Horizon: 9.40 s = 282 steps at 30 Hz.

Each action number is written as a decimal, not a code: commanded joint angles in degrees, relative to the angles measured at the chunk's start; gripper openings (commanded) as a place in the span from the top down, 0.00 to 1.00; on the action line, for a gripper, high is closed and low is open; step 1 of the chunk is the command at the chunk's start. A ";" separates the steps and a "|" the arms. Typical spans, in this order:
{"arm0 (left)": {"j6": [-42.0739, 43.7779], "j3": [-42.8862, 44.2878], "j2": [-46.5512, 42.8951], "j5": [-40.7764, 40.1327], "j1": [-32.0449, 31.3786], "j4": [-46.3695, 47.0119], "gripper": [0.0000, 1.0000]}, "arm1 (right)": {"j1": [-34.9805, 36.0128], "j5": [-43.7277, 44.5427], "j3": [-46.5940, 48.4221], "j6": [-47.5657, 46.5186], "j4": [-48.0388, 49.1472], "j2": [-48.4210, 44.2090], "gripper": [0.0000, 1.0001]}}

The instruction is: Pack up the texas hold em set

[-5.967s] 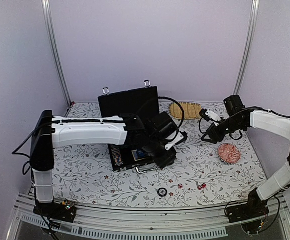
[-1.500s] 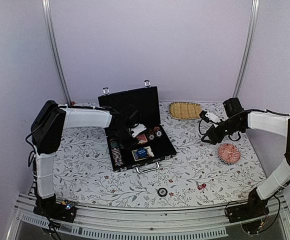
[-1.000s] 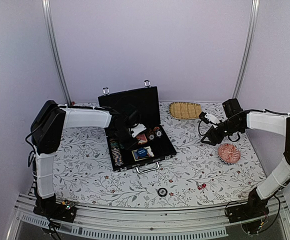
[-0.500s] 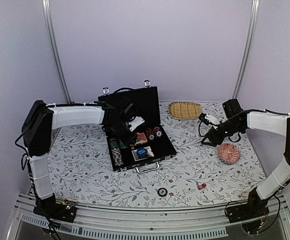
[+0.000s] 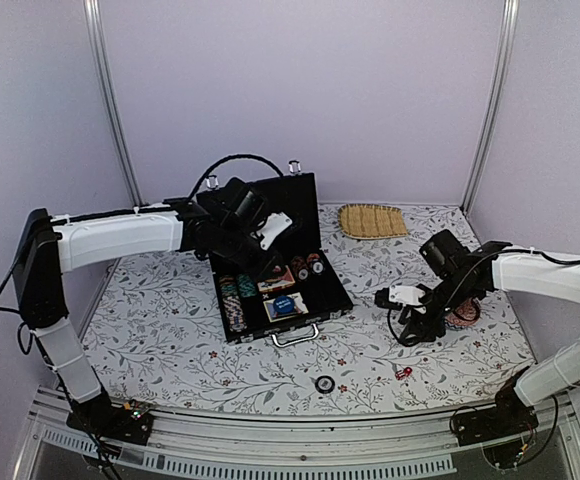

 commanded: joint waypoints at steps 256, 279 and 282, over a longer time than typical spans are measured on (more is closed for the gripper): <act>-9.57 -25.68 -22.13 -11.71 2.60 7.65 0.65 | 16.62 0.08 67.43 7.11 4.21 60.28 0.83; -9.17 -25.05 -20.74 -11.82 2.60 7.69 0.64 | 16.27 3.56 67.30 6.19 3.60 57.12 0.70; -9.13 -24.61 -20.81 -11.74 2.61 7.20 0.64 | 15.62 4.03 66.94 6.35 3.56 53.65 0.69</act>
